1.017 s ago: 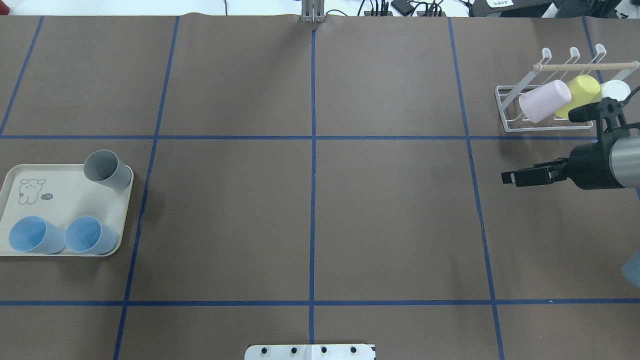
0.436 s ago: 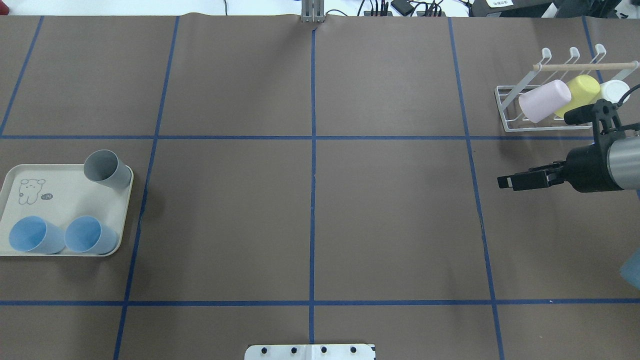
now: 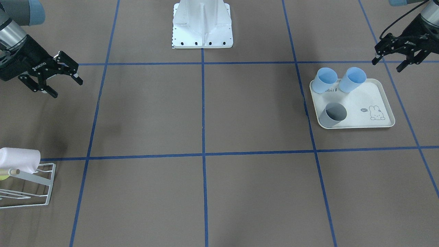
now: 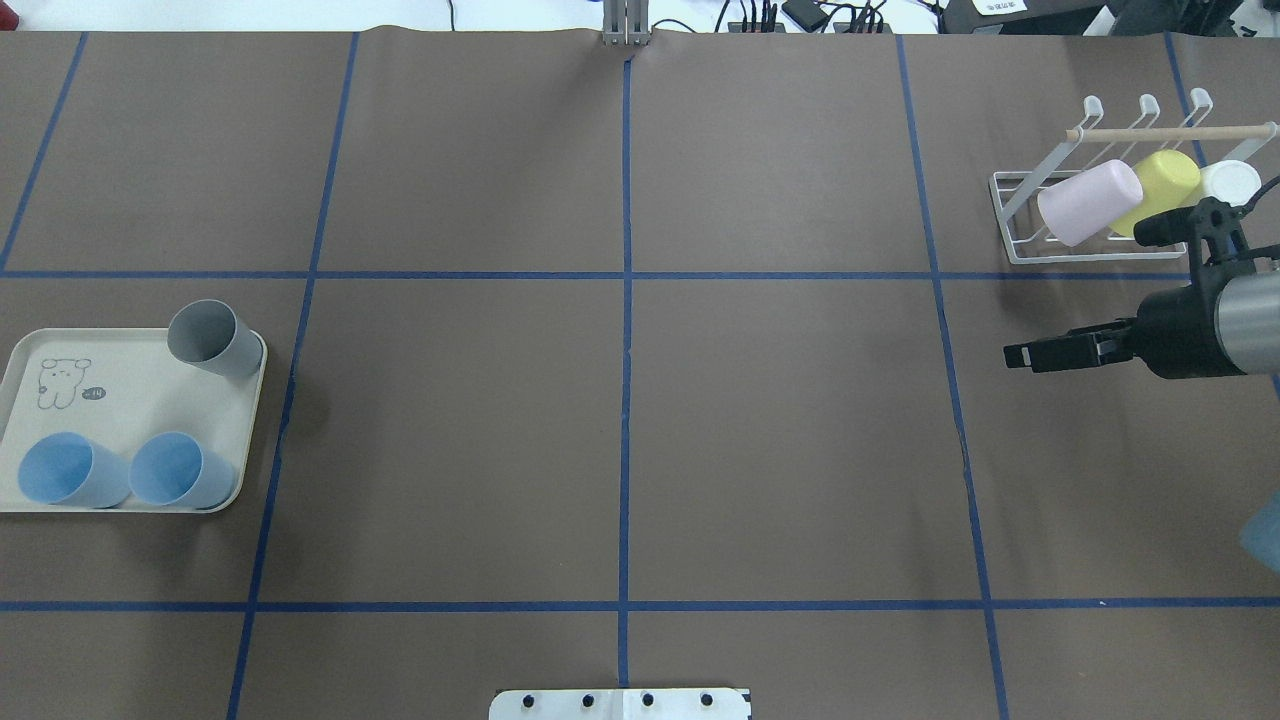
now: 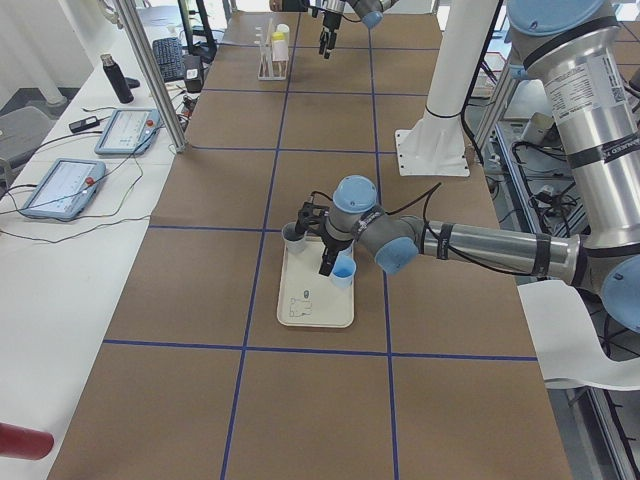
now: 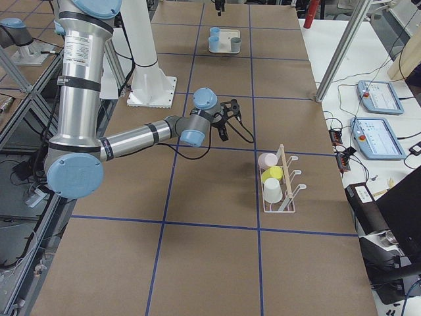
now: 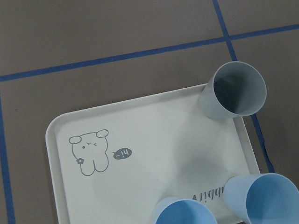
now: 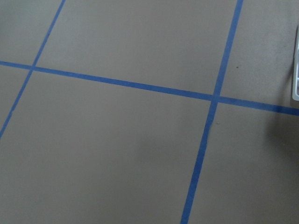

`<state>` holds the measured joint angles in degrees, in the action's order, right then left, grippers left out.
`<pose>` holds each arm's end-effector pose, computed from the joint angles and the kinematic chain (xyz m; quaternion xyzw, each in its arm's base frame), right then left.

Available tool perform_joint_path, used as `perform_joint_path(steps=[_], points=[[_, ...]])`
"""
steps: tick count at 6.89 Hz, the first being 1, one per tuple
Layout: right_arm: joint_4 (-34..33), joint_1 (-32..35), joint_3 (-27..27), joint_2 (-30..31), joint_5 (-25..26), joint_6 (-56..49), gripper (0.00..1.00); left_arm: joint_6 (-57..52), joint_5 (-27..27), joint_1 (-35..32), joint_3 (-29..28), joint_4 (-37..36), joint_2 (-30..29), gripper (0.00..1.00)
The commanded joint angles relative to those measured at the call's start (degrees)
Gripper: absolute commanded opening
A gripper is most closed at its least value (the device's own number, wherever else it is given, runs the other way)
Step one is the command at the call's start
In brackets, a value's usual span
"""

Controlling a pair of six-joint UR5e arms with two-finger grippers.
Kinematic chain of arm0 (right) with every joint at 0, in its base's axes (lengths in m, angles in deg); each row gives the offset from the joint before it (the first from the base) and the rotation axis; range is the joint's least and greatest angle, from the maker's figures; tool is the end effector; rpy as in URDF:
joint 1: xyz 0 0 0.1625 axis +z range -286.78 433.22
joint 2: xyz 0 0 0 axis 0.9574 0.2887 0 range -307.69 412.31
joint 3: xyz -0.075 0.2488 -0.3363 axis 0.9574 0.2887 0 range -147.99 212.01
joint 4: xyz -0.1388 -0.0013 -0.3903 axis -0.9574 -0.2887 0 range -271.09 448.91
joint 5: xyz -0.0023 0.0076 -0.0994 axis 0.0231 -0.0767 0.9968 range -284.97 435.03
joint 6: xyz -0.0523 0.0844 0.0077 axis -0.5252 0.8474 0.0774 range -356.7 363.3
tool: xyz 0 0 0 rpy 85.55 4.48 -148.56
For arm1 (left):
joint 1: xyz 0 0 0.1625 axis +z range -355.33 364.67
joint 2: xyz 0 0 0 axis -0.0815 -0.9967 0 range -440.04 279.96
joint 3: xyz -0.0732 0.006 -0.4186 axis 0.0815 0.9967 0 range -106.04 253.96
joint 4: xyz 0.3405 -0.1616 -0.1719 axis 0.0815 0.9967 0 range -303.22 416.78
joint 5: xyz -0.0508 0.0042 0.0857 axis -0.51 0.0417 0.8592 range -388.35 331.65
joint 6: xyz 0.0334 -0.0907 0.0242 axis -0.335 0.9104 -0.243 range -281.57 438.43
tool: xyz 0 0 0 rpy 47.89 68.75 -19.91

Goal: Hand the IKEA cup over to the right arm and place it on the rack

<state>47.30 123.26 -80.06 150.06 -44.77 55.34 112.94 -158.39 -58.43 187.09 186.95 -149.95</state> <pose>-0.2217 -0.3950 0.4376 0.1913 -0.5142 -0.0463 0.8347 0.1059 -0.3617 0.5282 0.1350 0.4503 0.0678 0.8800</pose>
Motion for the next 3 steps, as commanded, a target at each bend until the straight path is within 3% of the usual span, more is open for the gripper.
perform_joint_path(steps=[1,3], points=[[0.2,0.1,-0.1,0.5,2.0,3.3,1.0,0.5,1.5,1.1,-5.8,1.0,-3.6,0.99],[0.2,0.1,0.3,0.5,2.1,3.3,1.0,1.3,2.2,5.6,-6.3,1.2,-3.3,0.99]])
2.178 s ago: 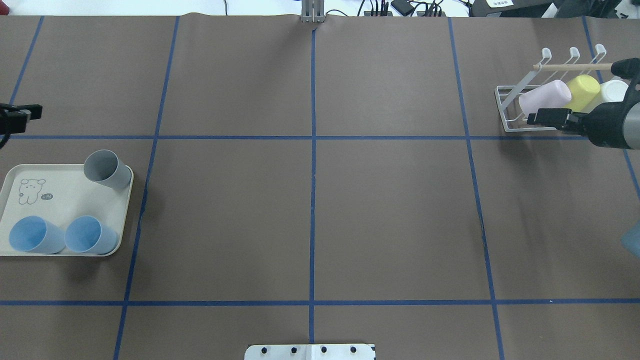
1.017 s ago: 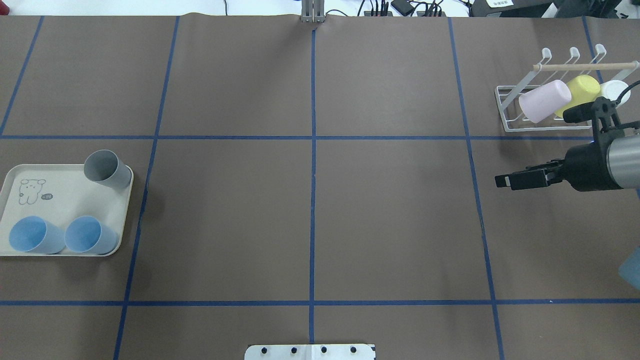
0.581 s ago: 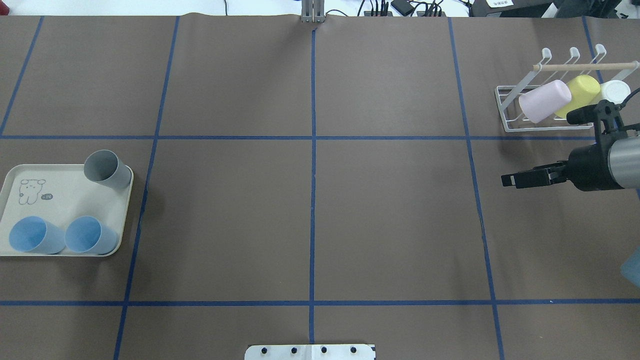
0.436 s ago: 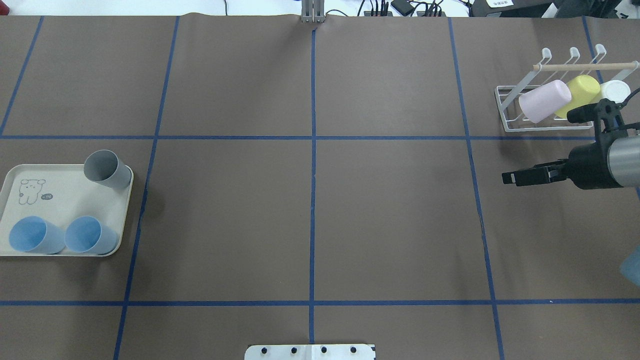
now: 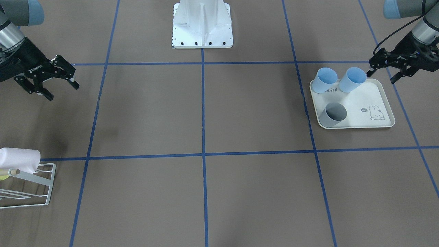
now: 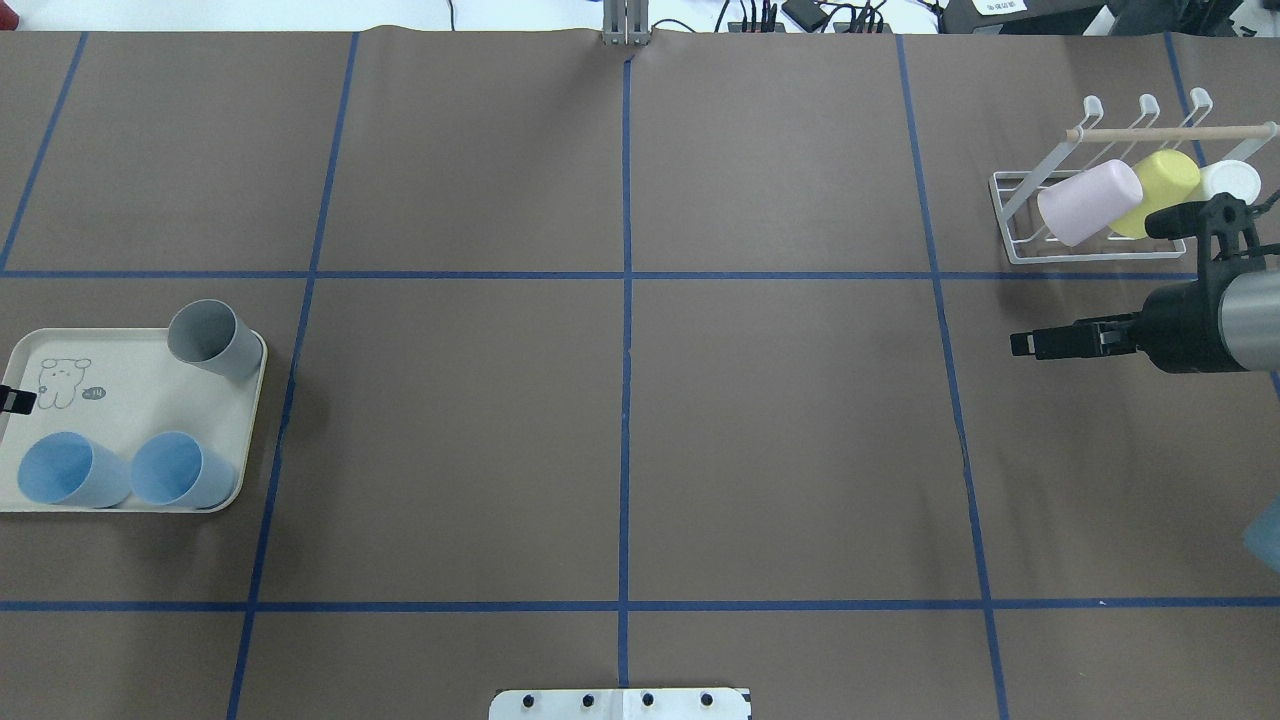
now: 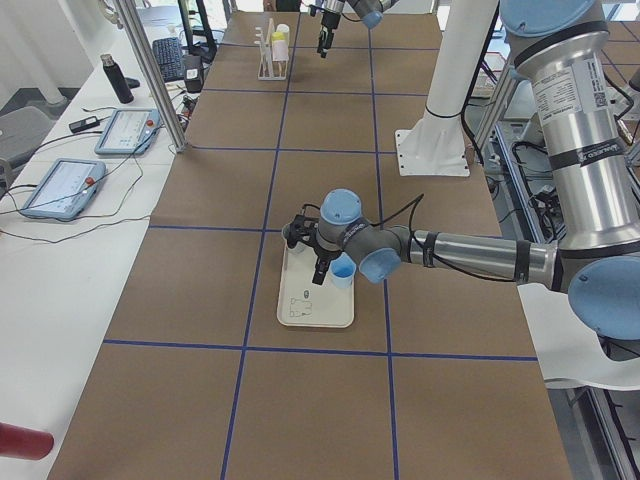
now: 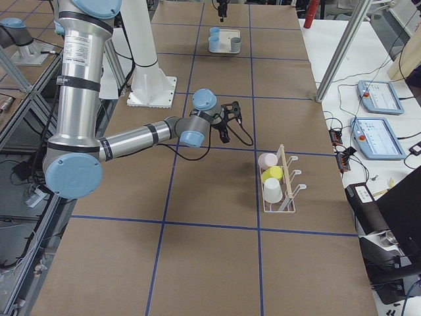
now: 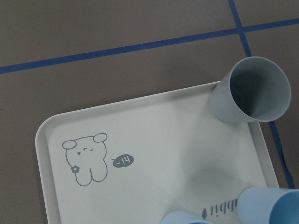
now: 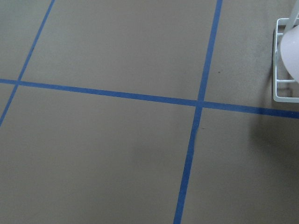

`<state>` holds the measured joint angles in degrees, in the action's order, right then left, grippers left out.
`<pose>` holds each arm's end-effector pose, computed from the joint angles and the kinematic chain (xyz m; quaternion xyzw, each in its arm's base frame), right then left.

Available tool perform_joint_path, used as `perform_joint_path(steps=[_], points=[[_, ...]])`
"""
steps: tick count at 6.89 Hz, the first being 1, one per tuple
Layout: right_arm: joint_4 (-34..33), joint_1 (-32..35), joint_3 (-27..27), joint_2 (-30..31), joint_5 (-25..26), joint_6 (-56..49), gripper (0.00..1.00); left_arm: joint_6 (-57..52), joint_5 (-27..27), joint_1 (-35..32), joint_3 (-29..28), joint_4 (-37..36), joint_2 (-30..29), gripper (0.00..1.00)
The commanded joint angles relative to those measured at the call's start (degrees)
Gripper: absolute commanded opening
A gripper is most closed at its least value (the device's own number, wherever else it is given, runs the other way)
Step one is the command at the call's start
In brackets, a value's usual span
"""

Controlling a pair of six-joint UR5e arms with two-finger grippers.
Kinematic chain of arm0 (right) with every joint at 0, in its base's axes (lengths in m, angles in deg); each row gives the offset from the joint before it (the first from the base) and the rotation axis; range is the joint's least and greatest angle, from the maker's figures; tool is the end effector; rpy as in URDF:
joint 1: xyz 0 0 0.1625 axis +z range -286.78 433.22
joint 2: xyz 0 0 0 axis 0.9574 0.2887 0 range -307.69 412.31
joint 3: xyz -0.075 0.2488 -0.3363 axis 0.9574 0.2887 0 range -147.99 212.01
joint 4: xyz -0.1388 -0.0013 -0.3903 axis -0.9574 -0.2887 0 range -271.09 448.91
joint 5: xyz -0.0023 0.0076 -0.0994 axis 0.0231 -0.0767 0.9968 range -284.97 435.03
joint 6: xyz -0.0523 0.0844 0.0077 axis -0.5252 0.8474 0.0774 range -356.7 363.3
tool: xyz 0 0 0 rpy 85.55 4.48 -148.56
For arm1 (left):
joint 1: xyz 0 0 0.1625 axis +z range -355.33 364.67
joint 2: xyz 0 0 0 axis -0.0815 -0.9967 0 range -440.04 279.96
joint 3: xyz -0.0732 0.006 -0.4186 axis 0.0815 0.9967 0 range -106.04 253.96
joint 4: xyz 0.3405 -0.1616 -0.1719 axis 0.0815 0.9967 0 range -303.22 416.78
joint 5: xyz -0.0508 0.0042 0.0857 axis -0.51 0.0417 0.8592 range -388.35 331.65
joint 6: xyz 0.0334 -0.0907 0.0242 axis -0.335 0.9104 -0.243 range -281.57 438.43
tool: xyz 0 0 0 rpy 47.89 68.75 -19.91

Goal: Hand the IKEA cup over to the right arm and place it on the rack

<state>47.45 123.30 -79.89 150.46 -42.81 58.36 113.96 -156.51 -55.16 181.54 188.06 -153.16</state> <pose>-0.2190 -0.3969 0.4426 0.1874 -0.5092 -0.0139 0.8399 0.1366 -0.3777 0.5559 0.1189 0.4400 0.0757 0.8869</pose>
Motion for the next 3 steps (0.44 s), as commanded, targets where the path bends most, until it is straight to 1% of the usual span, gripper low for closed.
perform_joint_path(steps=[1,3], points=[[0.1,0.0,0.1,0.0,0.2,0.3,1.0,0.1,0.4,3.1,-2.7,0.2,-0.4,0.99],[0.1,0.0,0.4,0.0,0.2,0.3,1.0,0.0,0.4,3.9,-3.3,0.1,-0.1,0.99]])
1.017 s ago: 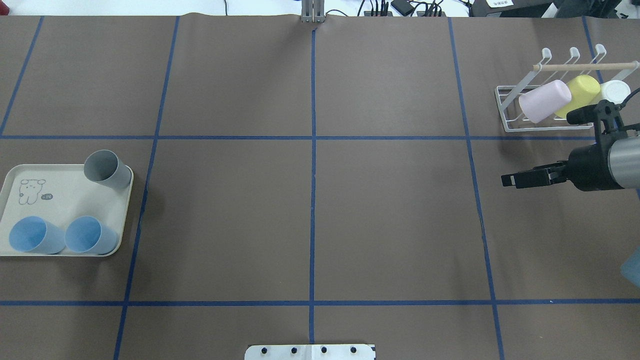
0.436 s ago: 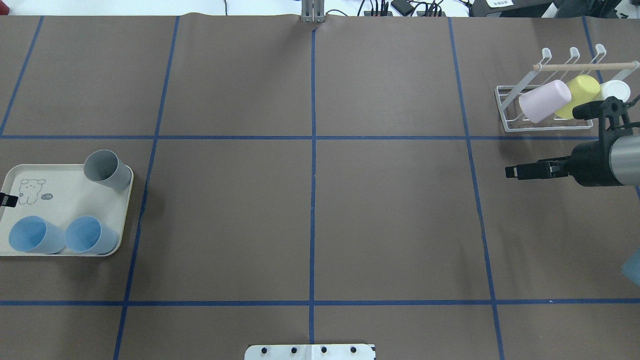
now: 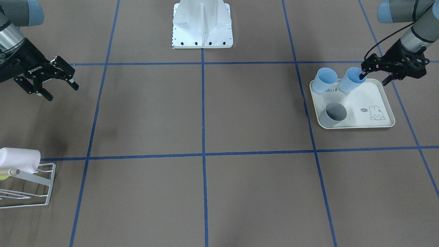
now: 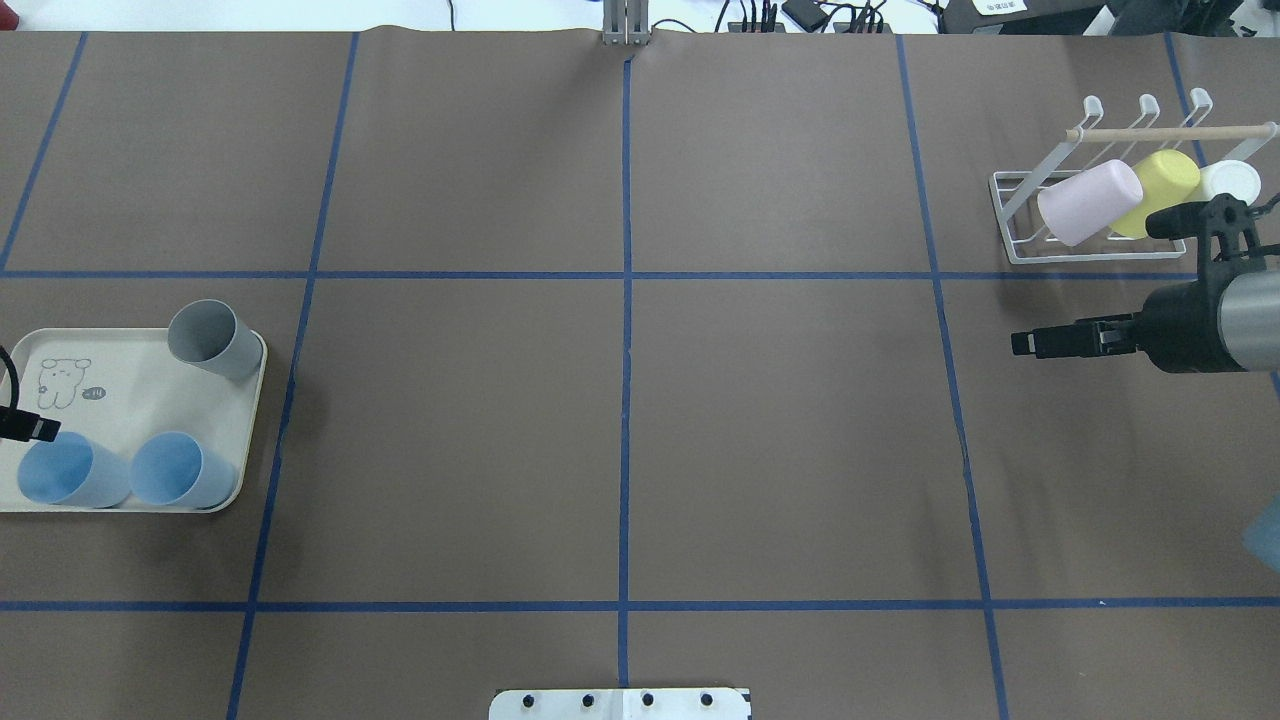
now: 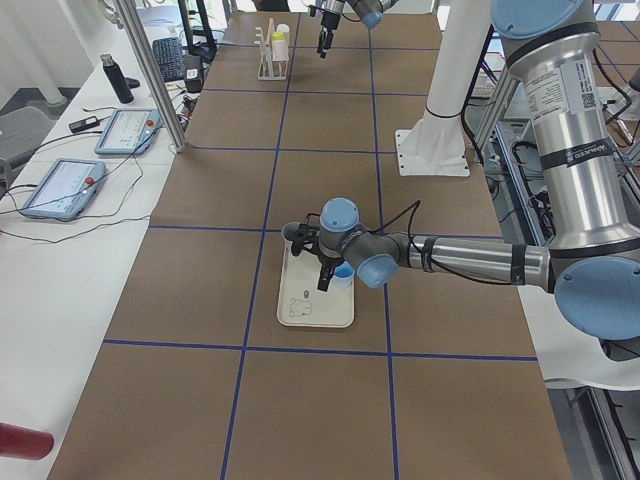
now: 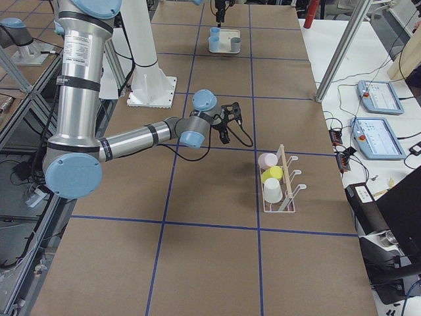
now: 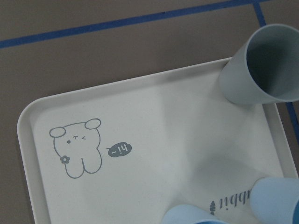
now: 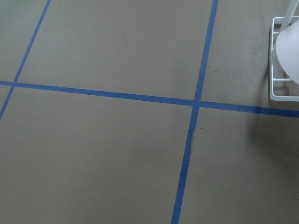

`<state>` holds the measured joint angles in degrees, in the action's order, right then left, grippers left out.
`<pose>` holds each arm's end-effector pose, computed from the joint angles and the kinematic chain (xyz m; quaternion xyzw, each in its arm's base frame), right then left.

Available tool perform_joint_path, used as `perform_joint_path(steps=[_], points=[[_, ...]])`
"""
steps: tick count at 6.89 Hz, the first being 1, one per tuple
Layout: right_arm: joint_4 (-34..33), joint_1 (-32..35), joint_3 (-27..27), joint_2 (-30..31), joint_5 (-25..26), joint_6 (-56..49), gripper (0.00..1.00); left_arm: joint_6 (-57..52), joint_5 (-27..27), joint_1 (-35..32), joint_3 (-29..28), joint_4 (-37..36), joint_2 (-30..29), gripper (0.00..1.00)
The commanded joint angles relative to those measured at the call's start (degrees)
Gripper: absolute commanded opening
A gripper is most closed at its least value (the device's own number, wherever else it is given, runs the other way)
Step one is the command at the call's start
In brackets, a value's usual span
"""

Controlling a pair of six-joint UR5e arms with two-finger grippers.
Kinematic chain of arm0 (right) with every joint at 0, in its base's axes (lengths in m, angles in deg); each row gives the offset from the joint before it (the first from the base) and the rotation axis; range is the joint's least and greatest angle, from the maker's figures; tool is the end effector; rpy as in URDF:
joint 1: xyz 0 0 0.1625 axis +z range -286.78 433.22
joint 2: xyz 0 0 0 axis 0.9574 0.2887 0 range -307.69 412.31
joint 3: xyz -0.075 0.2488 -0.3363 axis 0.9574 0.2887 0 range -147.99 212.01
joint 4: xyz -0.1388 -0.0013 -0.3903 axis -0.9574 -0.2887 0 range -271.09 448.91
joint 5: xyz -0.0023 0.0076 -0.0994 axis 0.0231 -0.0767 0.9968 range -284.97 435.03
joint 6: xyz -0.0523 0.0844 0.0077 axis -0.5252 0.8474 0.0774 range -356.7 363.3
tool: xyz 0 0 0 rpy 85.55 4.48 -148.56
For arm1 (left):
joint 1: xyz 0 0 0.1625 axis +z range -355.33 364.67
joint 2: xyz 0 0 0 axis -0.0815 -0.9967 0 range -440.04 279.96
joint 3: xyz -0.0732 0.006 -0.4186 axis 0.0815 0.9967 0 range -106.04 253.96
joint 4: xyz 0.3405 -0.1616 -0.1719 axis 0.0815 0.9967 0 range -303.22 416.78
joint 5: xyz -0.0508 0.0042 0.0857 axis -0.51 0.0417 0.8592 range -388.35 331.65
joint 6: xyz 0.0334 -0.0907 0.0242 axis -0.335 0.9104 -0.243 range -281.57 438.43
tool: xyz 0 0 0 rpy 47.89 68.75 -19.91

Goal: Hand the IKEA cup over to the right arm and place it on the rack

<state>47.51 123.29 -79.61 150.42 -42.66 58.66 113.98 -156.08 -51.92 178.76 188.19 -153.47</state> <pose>-0.2195 -0.3978 0.4447 0.1859 -0.5082 -0.0107 0.8408 0.1586 -0.3719 0.5790 0.0924 0.4323 0.0930 0.8921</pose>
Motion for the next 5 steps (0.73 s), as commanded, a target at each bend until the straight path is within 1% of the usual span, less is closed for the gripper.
perform_joint_path(steps=[1,2,4,5], points=[[0.1,0.0,0.1,0.1,0.0,0.0,1.0,0.1,-0.1,1.4,-0.7,0.0,0.2,0.99],[0.1,0.0,0.1,0.1,0.0,0.0,1.0,0.1,-0.1,2.8,-0.8,0.0,0.2,0.98],[0.0,0.0,0.2,0.2,0.1,-0.1,1.0,0.0,-0.1,3.5,-1.6,0.0,0.2,0.8],[0.1,0.0,0.1,0.2,0.5,-0.1,1.0,0.1,-0.1,4.0,-2.0,0.1,0.2,0.66]])
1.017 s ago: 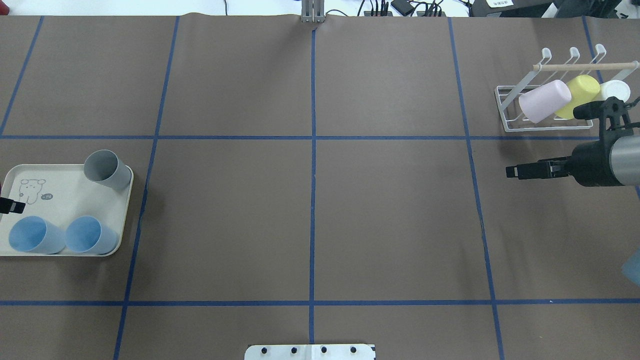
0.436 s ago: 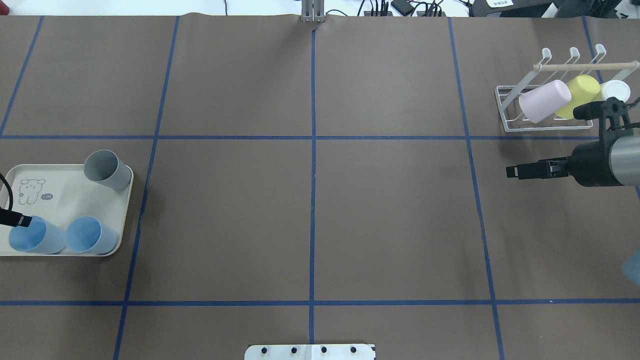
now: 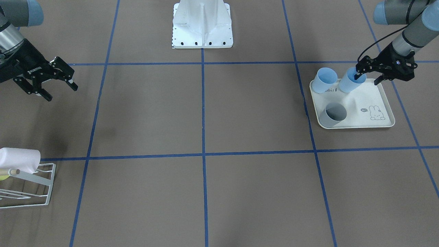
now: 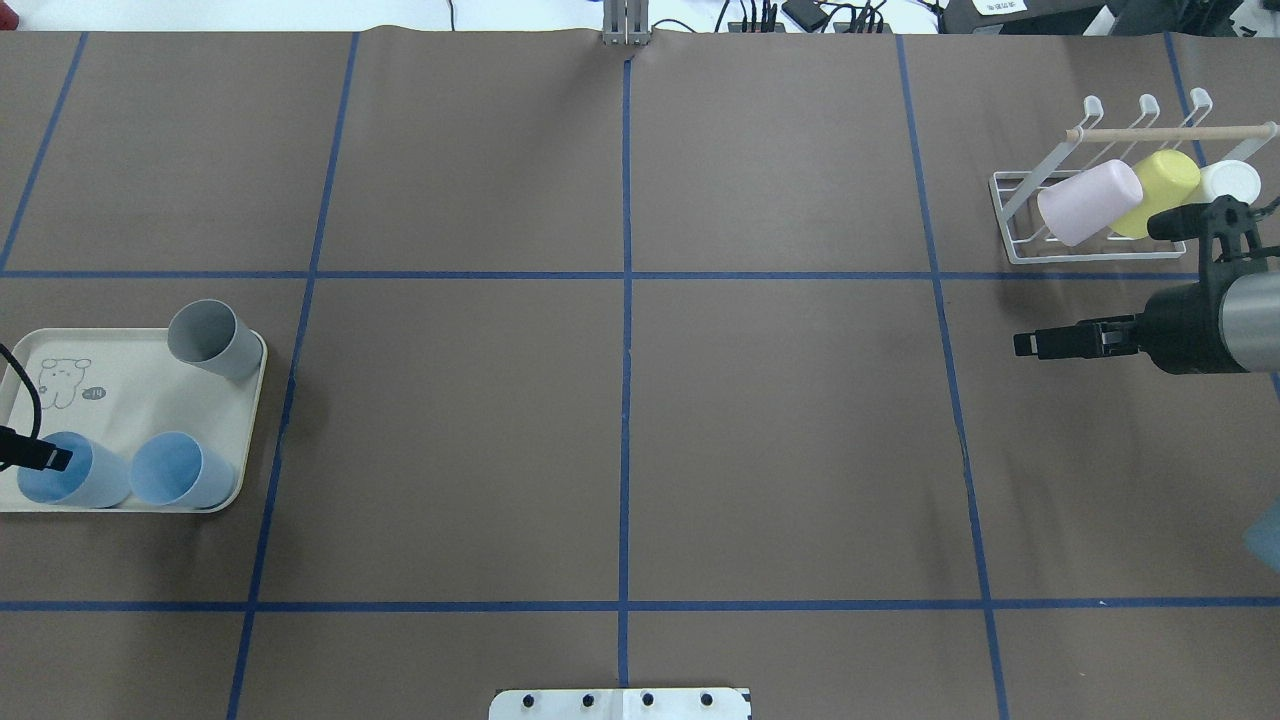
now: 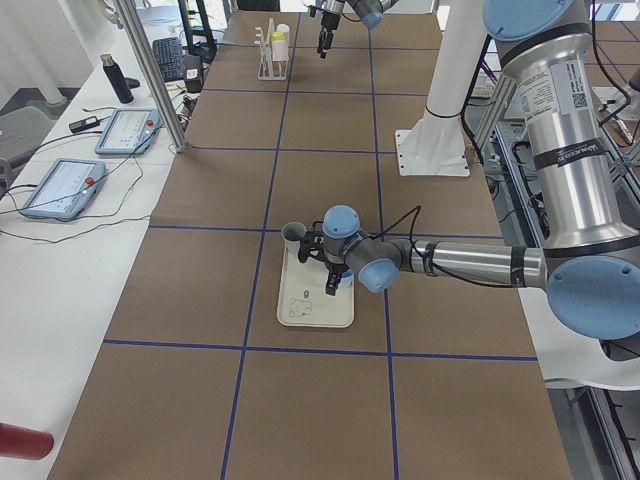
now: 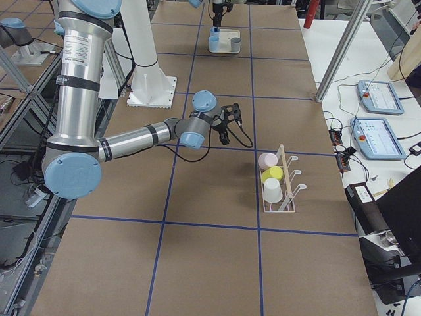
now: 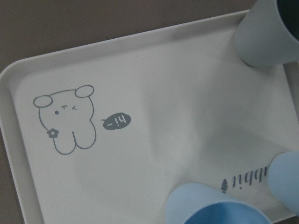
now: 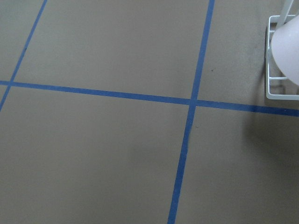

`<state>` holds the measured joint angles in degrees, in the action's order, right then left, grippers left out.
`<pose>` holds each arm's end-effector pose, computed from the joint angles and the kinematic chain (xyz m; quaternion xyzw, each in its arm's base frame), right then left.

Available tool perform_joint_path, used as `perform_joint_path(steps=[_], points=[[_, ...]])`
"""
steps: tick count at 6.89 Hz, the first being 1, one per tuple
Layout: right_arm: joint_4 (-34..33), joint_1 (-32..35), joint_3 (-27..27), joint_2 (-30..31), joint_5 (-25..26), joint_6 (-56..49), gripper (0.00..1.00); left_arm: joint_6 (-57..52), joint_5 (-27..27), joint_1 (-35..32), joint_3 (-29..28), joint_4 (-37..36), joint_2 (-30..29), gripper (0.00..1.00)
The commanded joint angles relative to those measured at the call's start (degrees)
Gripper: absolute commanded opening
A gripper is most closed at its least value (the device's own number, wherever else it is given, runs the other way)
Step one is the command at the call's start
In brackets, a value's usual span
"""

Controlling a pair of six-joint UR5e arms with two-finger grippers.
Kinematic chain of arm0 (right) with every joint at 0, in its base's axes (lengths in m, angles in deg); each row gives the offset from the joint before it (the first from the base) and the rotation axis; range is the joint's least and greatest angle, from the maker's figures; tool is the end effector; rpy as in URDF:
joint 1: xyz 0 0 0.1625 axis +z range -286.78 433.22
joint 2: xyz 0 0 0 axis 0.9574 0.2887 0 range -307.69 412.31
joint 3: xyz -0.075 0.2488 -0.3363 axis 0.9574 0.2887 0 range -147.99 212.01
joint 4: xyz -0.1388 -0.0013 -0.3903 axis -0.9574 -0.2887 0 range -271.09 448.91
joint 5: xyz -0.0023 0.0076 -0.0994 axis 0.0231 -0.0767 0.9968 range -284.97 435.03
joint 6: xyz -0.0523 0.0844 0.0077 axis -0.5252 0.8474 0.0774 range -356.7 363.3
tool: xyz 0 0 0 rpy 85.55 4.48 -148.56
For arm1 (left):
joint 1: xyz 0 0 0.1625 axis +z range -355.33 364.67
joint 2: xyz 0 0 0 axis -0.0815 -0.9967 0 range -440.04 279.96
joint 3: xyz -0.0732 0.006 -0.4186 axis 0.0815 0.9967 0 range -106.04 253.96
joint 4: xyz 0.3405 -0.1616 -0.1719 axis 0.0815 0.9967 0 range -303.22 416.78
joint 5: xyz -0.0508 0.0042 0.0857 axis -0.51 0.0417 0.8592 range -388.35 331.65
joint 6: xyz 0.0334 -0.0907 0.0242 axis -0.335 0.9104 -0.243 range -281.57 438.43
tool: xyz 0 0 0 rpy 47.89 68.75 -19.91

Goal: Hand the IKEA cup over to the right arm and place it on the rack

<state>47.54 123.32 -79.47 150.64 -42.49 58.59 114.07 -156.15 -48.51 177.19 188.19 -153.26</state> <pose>-0.2187 -0.3975 0.4477 0.1855 -0.5059 -0.0094 0.8424 0.1793 -0.3601 0.5946 0.0666 0.4285 0.1143 0.8938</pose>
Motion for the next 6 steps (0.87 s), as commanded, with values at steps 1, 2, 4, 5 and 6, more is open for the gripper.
perform_joint_path(steps=[1,2,4,5,6], points=[[0.1,0.1,-0.1,0.0,0.4,0.0,1.0,0.0,-0.1,1.1,-0.9,0.2,0.0,0.53],[0.1,0.1,-0.1,0.1,0.4,0.0,1.0,0.0,-0.1,1.3,-0.9,0.2,0.0,0.27],[0.1,0.1,-0.1,0.4,0.4,0.0,1.0,0.0,-0.2,1.3,-0.2,0.2,0.0,0.0],[0.1,0.1,-0.1,0.4,0.4,0.0,1.0,0.0,-0.4,0.8,0.9,0.2,0.1,0.0],[0.1,0.1,-0.1,0.5,0.4,0.1,1.0,0.0,-0.6,0.3,4.1,-0.2,1.7,0.0]])
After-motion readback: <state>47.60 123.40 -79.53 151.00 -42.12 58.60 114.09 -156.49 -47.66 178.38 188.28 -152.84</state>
